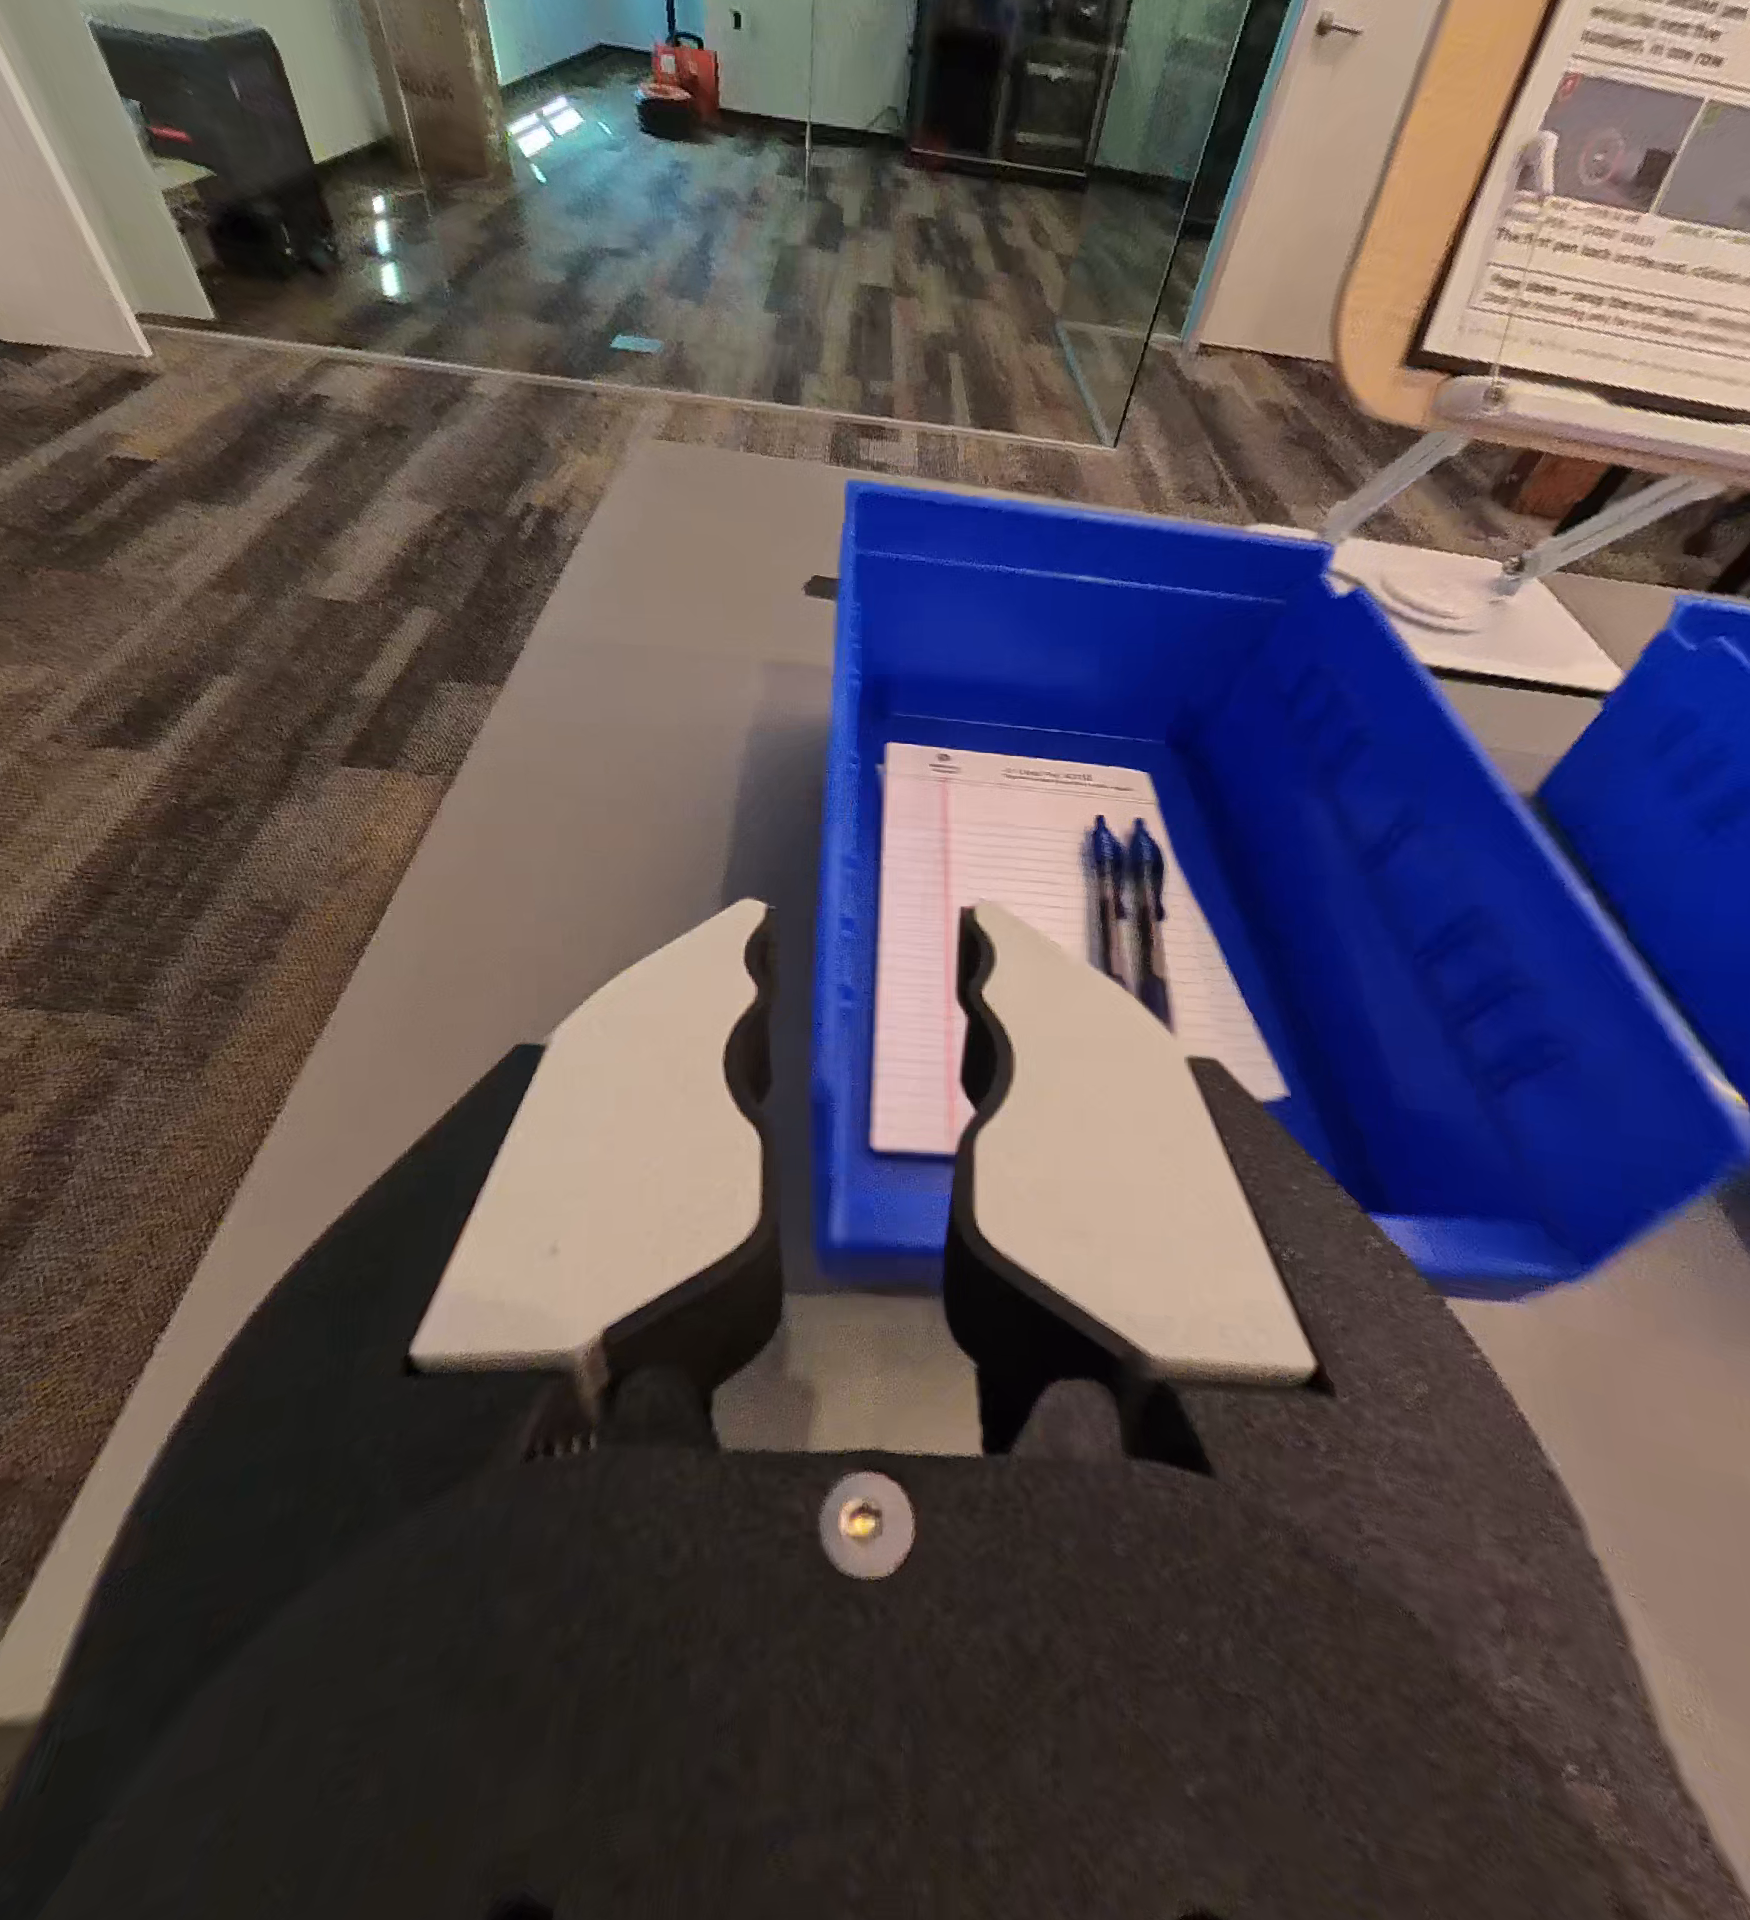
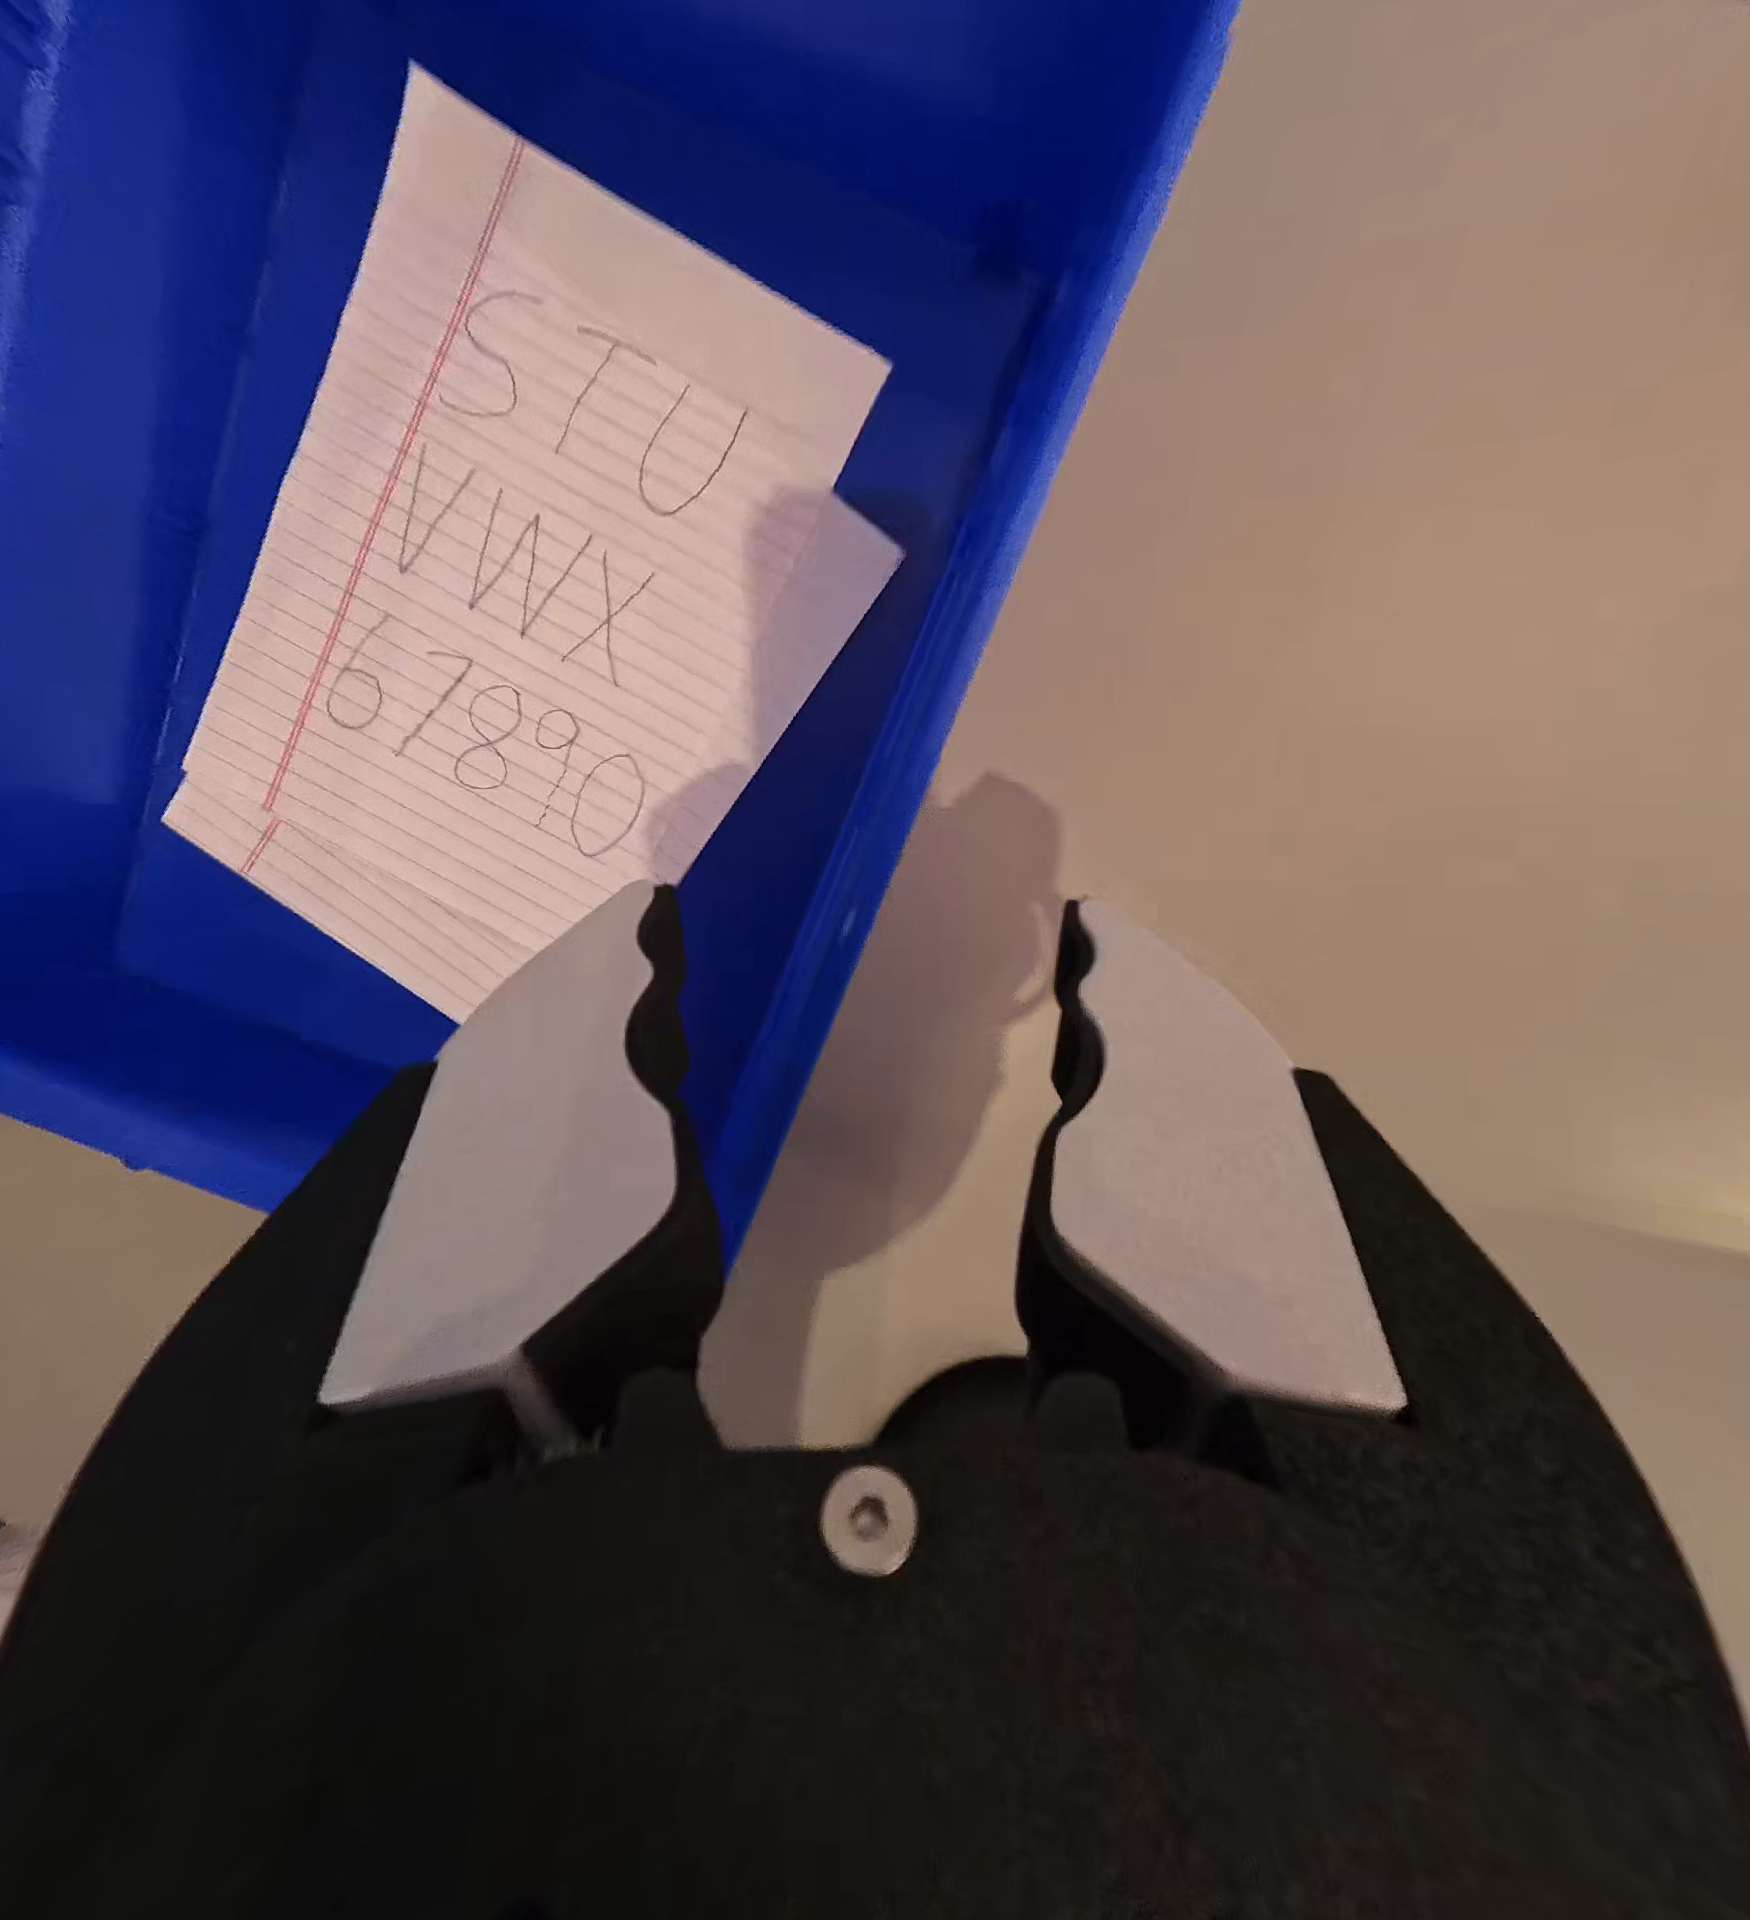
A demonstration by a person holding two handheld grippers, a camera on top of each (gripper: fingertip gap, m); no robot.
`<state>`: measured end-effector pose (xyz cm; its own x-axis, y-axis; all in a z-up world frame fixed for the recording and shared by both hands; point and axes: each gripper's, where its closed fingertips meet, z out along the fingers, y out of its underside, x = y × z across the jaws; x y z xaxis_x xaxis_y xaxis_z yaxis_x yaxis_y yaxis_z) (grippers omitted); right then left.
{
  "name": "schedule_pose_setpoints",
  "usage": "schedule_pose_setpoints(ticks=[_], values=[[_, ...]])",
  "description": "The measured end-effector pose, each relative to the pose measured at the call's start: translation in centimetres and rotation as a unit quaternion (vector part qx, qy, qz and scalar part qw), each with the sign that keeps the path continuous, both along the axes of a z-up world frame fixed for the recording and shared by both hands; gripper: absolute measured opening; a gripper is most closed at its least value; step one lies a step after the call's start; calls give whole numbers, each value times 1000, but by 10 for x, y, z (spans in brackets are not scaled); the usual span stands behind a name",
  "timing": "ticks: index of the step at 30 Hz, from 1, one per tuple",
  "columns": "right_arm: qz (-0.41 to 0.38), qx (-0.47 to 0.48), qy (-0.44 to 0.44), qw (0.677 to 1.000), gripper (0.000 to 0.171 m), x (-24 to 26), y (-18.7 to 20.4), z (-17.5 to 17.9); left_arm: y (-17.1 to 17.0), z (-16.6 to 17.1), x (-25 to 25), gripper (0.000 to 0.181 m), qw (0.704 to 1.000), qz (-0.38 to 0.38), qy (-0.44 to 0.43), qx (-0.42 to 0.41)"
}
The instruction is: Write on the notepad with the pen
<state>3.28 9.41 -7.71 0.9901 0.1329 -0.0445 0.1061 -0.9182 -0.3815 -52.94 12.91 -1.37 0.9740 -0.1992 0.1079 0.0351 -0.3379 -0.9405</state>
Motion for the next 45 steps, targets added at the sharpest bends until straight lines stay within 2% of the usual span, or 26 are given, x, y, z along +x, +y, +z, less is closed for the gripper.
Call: schedule_pose_setpoints(ticks=[4, 6, 7, 11, 16, 30, 37, 45], values=[[-14, -61, 18, 998, 56, 1, 3, -31, -32, 9, 44, 36, 999, -31, 13, -17], [-11, -80, 69, 994, 12, -9, 3, -35, -40, 12, 67, 33, 999, -44, 22, 3], [-23, -80, 58, 995, 7, -2, 5, -36, -42, 14, 79, 31, 998, -54, 31, 12], [-34, -88, 64, 994, 5, 16, 12, -36, -39, 19, 120, 30, 993, -87, 79, 28], [-34, -90, 61, 993, 5, 53, 13, -36, -38, 30, 155, 28, 990, -128, 52, 31], [-79, -93, 60, 991, 5, 177, -22, -38, -34, 23, 172, 31, 992, -109, 55, 14], [-100, -94, 67, 988, 5, 217, -34, -39, -37, 23, 186, 32, 992, -110, 69, 6], [-167, -77, 89, 979, 5, 265, -49, -39, -35, 31, 216, 31, 989, -123, 80, 14]])
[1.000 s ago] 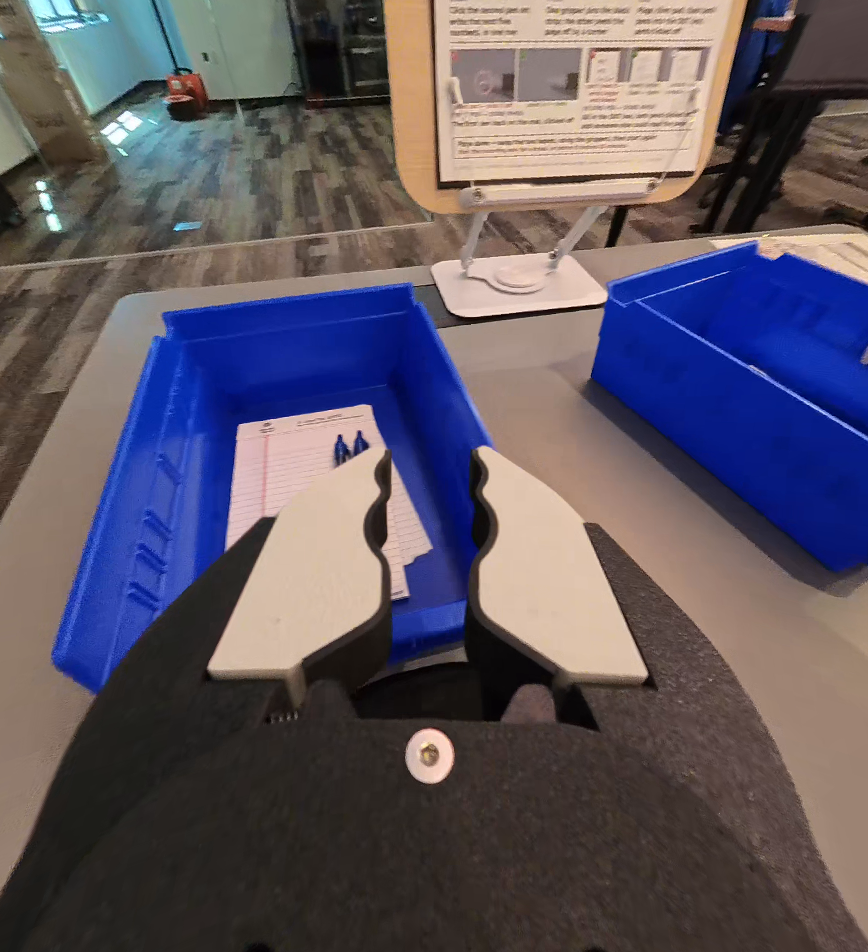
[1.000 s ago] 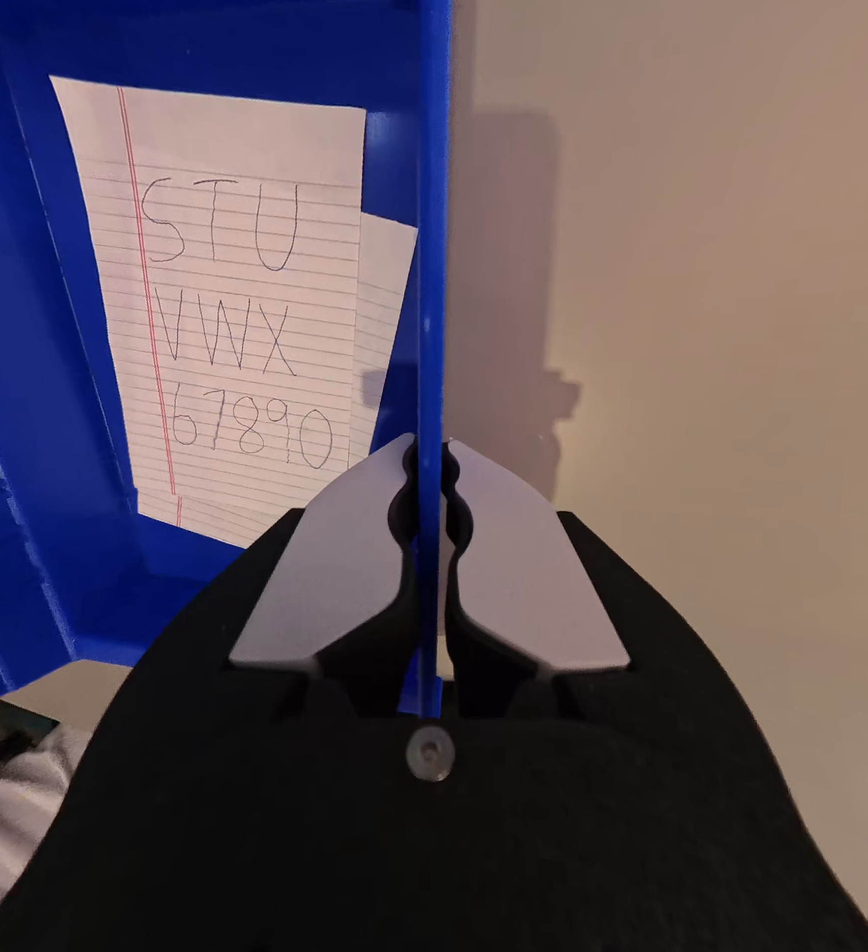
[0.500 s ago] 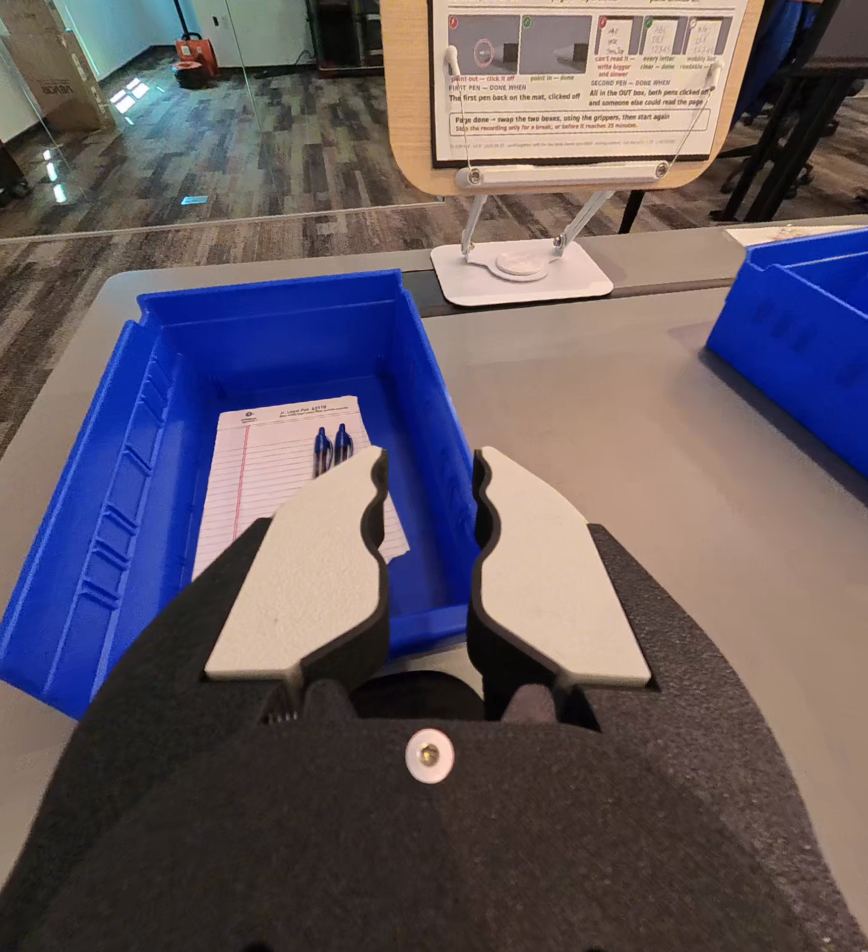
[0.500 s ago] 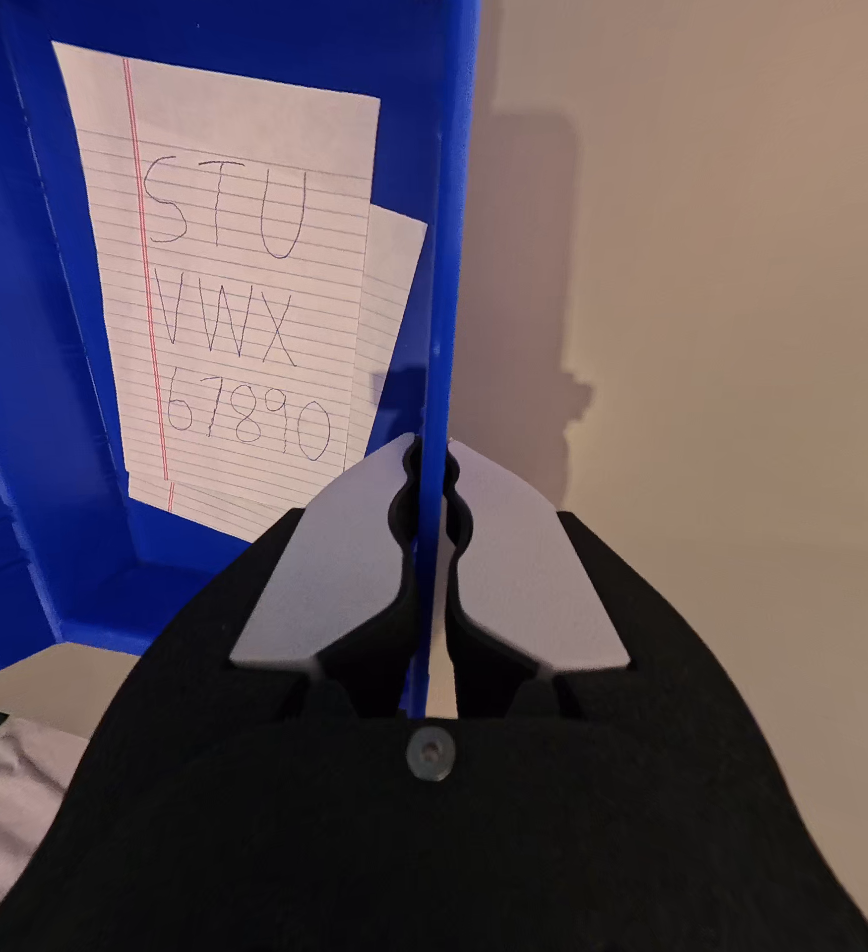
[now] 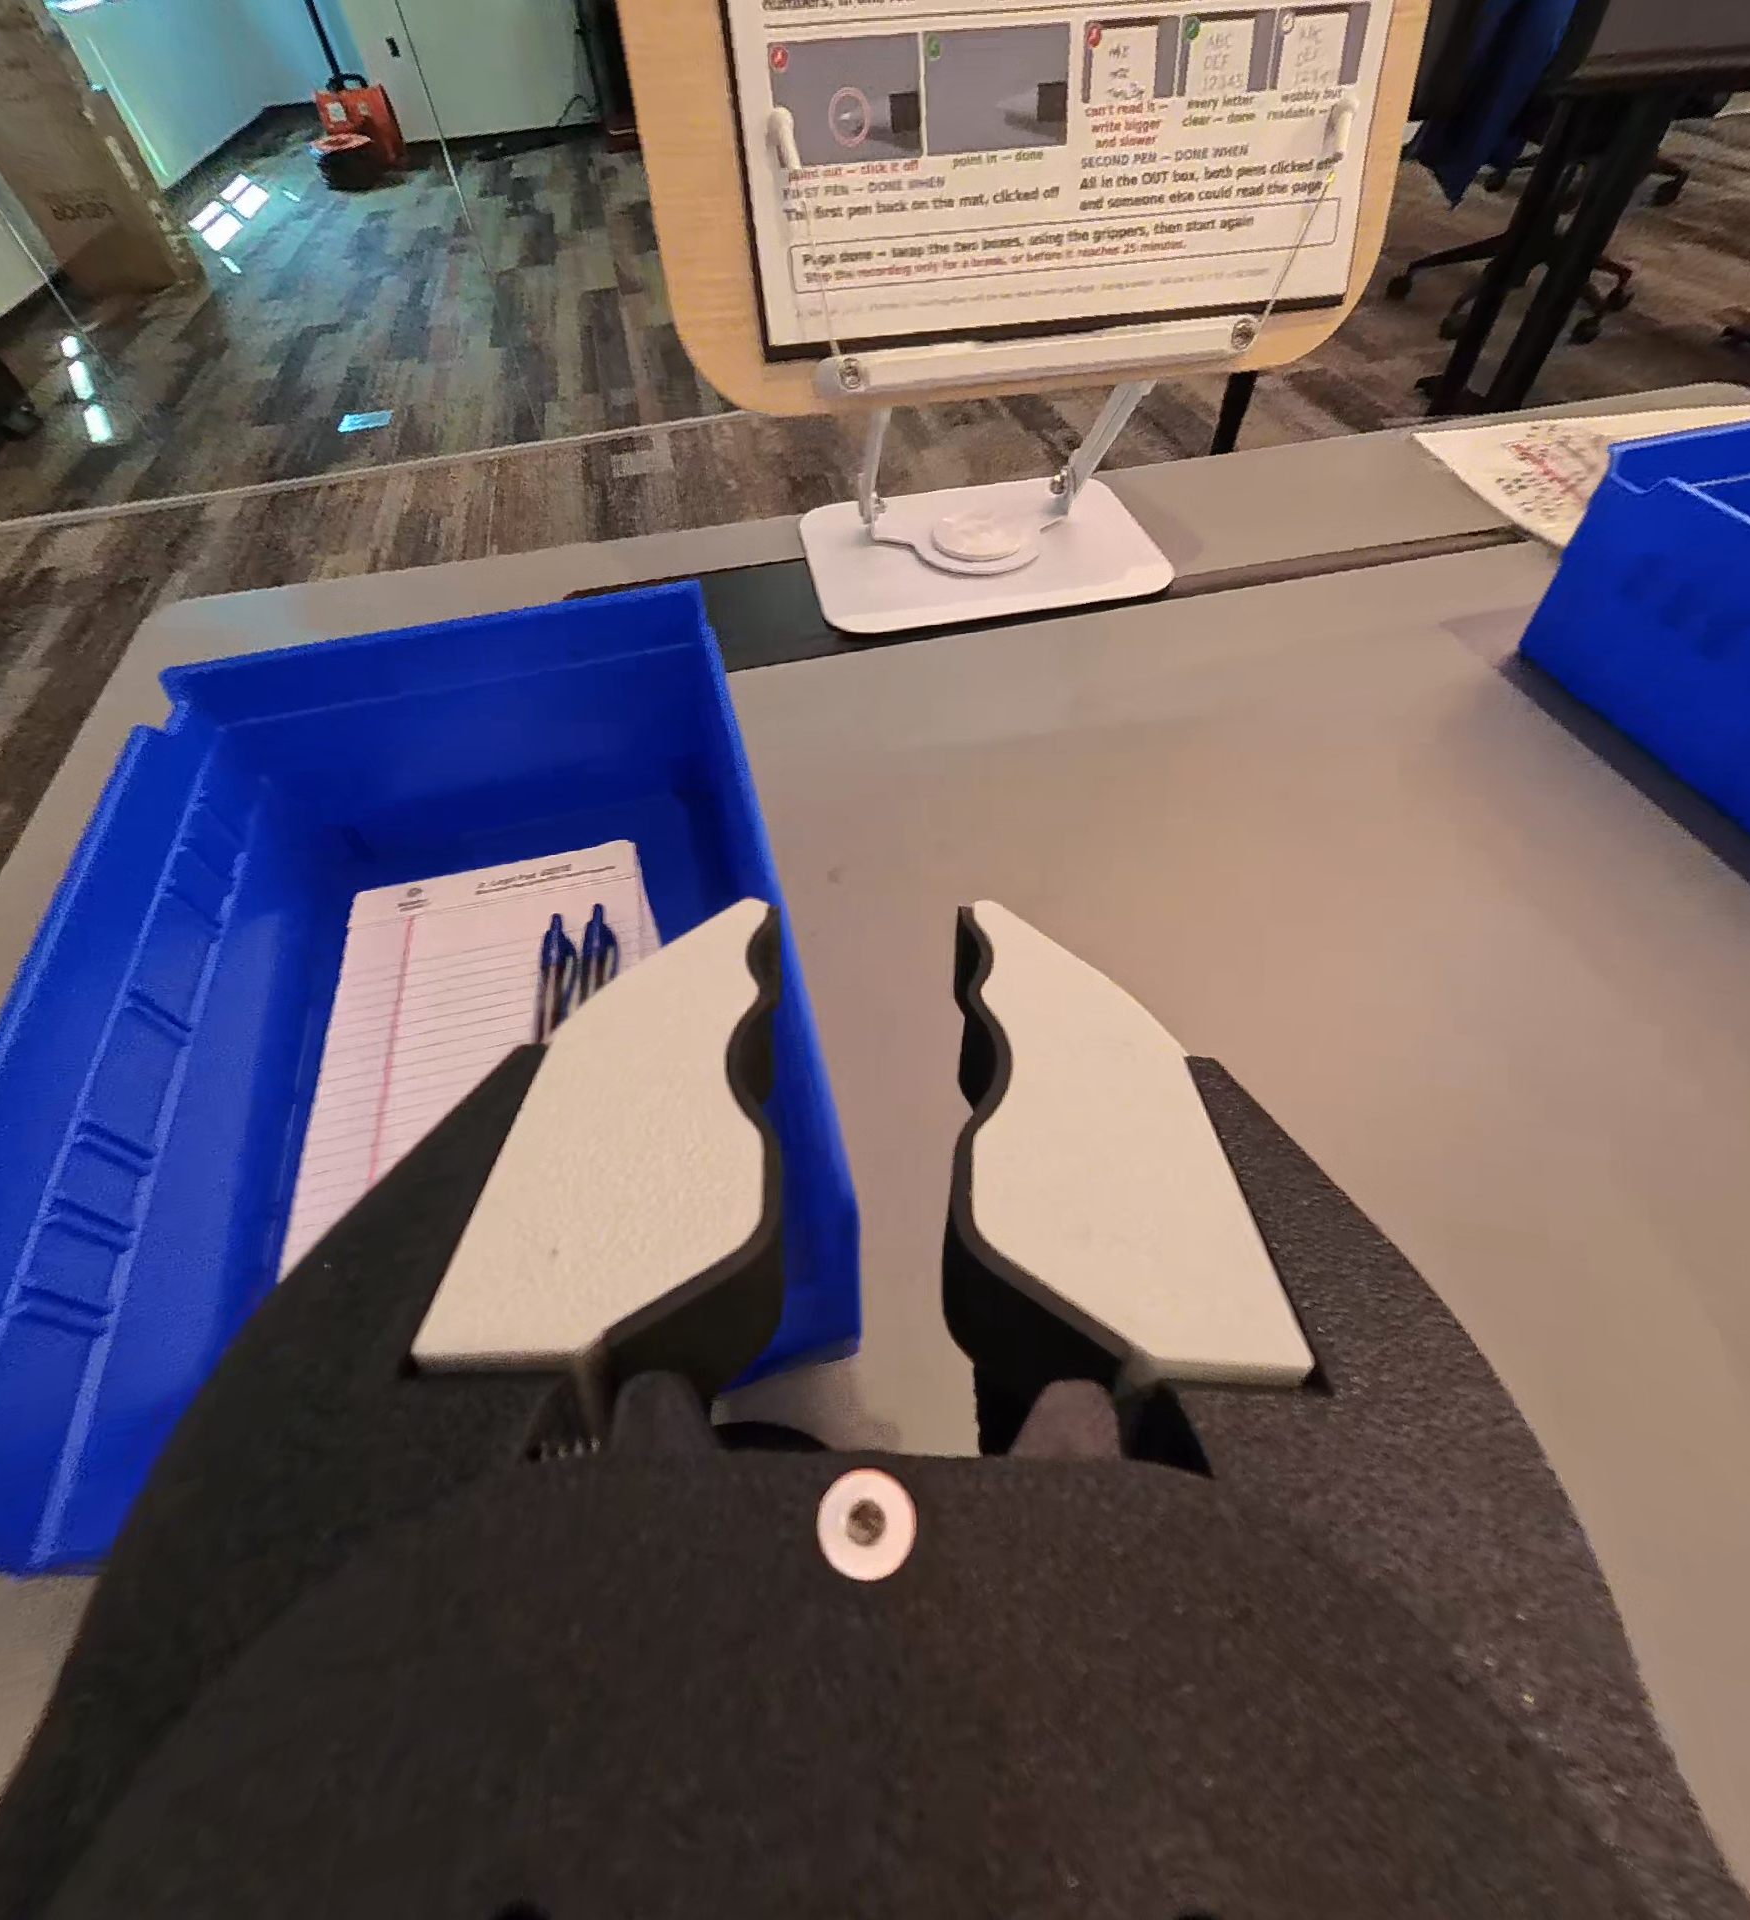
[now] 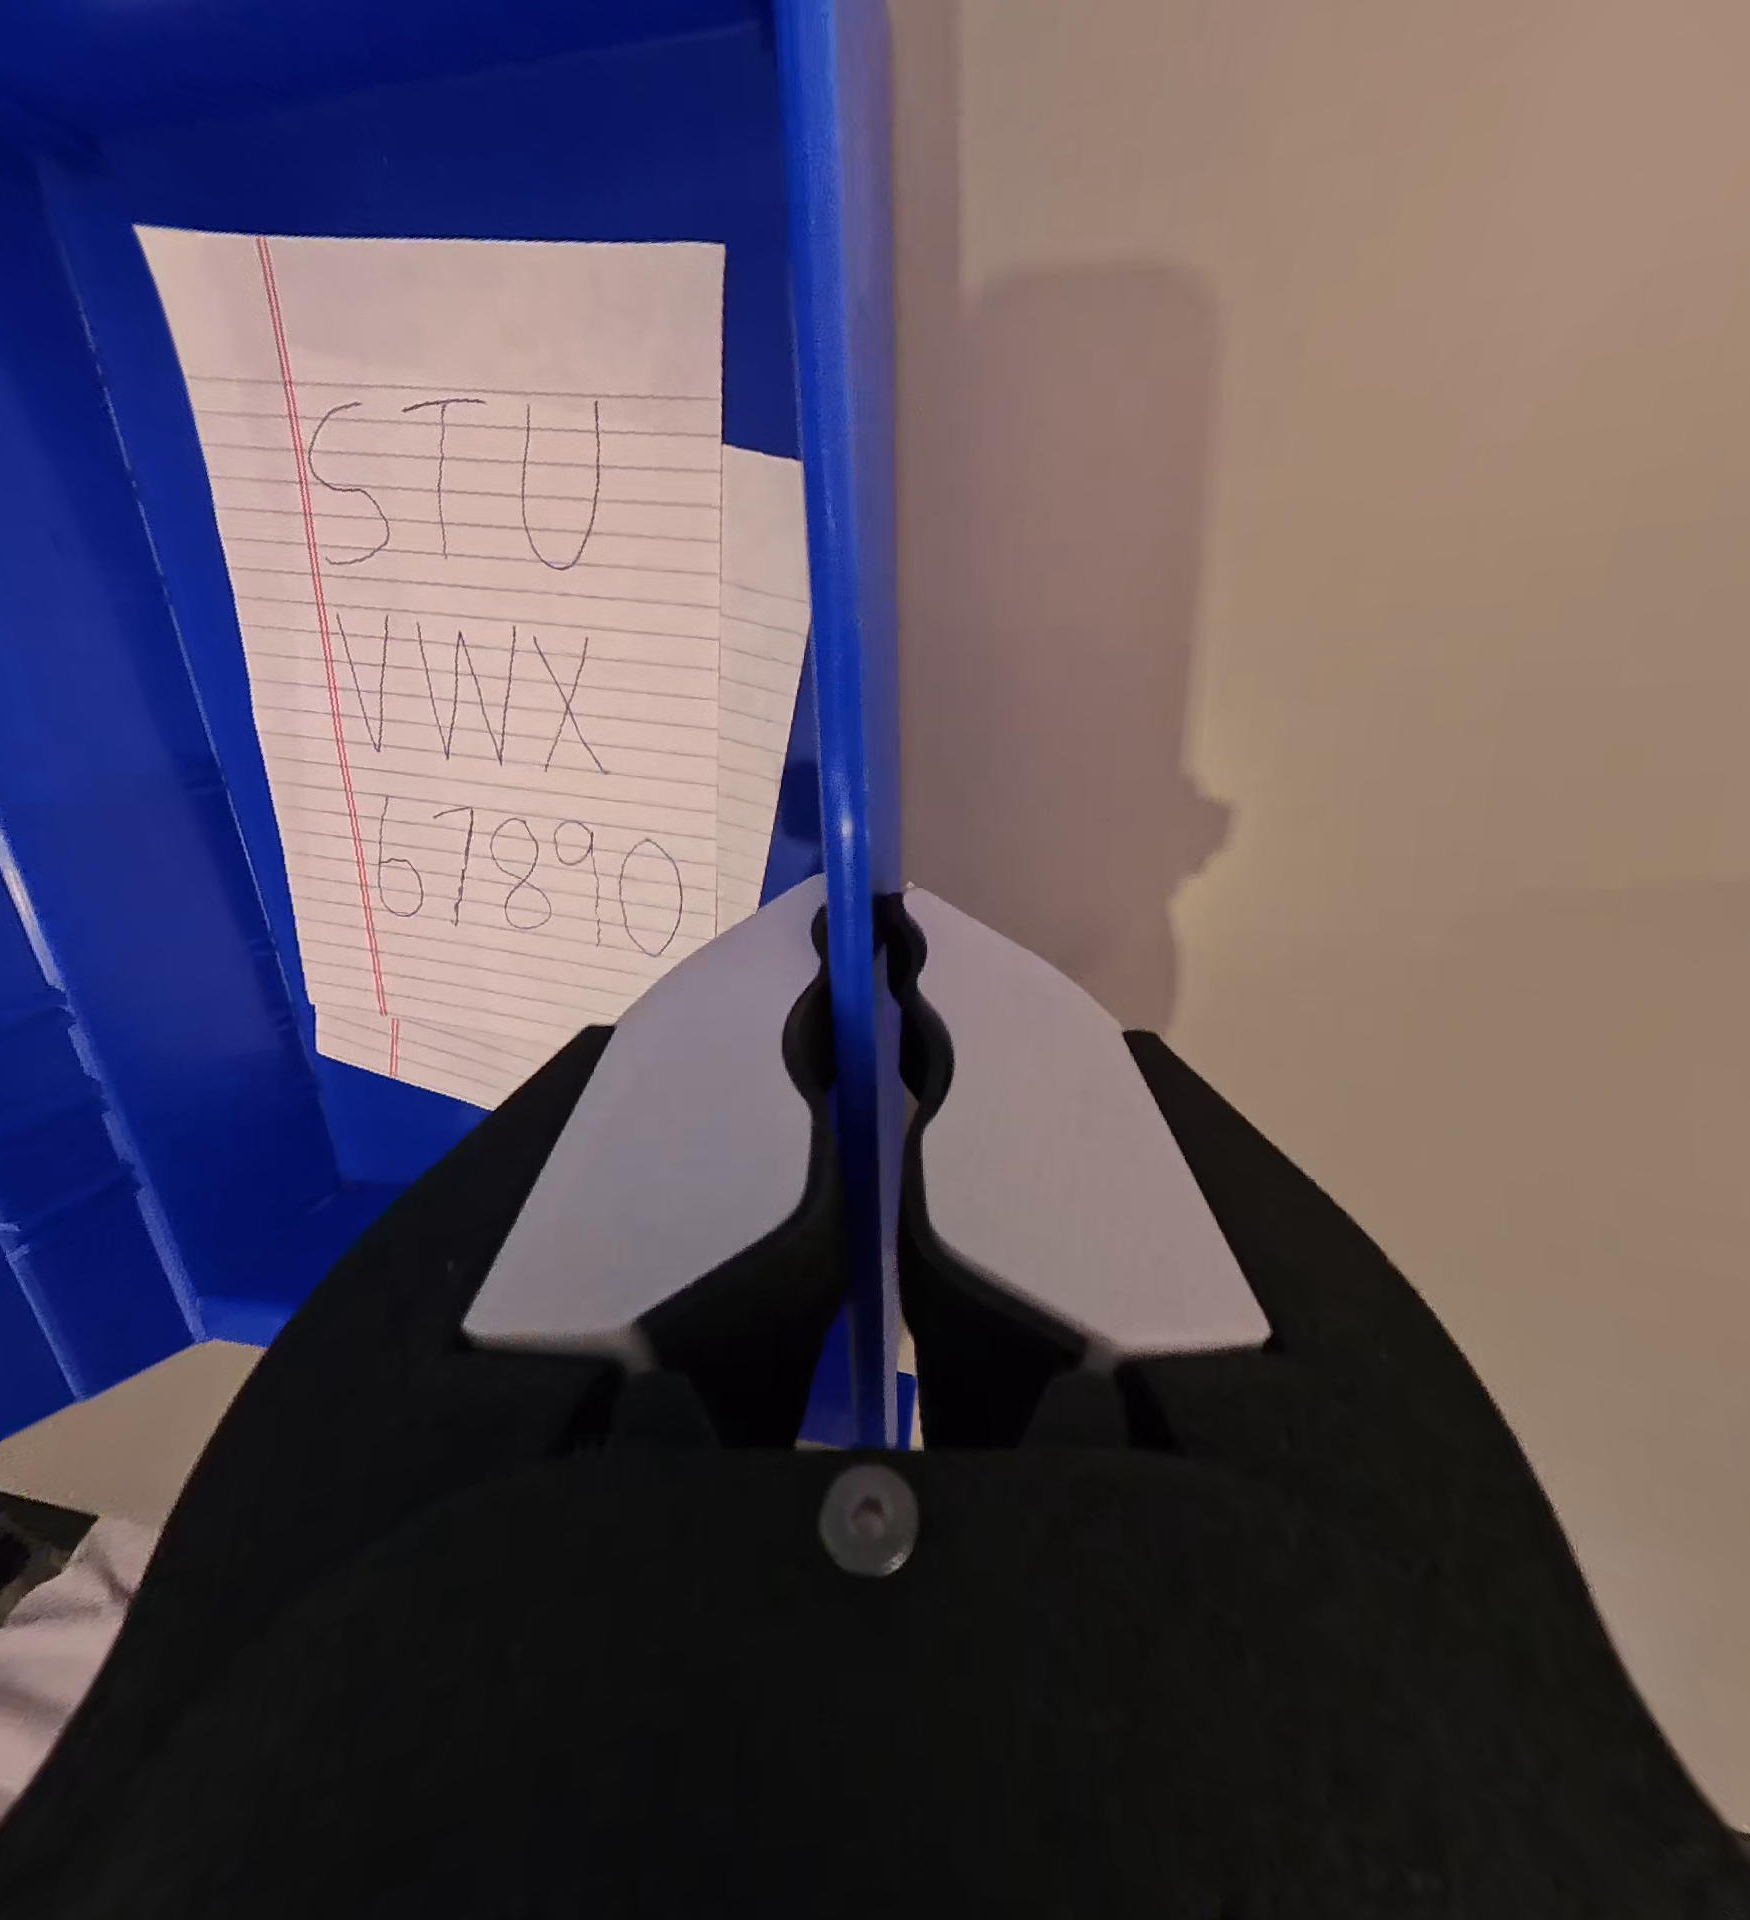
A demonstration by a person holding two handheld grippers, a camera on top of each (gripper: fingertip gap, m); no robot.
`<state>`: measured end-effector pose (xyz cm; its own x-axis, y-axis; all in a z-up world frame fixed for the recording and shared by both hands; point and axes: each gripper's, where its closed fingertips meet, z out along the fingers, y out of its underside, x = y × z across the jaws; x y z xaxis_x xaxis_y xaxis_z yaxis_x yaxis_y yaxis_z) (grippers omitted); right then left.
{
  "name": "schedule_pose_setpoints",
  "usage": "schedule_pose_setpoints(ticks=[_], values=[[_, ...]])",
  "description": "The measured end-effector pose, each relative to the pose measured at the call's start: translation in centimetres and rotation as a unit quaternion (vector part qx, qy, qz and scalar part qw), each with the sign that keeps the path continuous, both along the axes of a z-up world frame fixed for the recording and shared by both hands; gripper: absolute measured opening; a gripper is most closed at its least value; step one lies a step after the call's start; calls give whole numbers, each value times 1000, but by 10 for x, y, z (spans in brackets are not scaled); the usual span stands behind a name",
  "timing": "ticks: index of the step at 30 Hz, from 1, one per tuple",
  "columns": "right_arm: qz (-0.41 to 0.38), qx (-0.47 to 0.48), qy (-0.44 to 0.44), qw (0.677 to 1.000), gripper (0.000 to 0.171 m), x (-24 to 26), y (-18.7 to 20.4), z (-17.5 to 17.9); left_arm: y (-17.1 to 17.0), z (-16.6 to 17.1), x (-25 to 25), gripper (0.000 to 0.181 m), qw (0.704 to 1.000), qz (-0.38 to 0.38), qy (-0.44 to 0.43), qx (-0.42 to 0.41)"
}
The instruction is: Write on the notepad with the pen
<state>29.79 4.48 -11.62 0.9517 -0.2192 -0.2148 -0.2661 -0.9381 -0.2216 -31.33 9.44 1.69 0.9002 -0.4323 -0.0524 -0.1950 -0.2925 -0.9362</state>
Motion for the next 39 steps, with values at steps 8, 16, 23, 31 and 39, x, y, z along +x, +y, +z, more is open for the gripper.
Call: schedule_pose_setpoints(ticks=[8, 16, 23, 31, 39], values=[[-10, 11, -7, 1000, 6, 22, -14, 0, -11, 1, 20, 36, 1000, -8, 2, -6], [9, 28, -14, 999, 6, 20, -12, -1, -25, -6, 23, 39, 1000, 5, -1, -12], [1, 69, 15, 998, 11, 15, -12, -1, -36, -14, 49, 40, 1000, -15, -4, -20], [20, 113, -44, 992, 20, 19, -9, 14, -43, -13, 54, 43, 1000, -12, 1, -19], [52, 141, -149, 977, 35, 29, -10, 37, -50, -10, 59, 50, 1000, -10, 6, -16]])
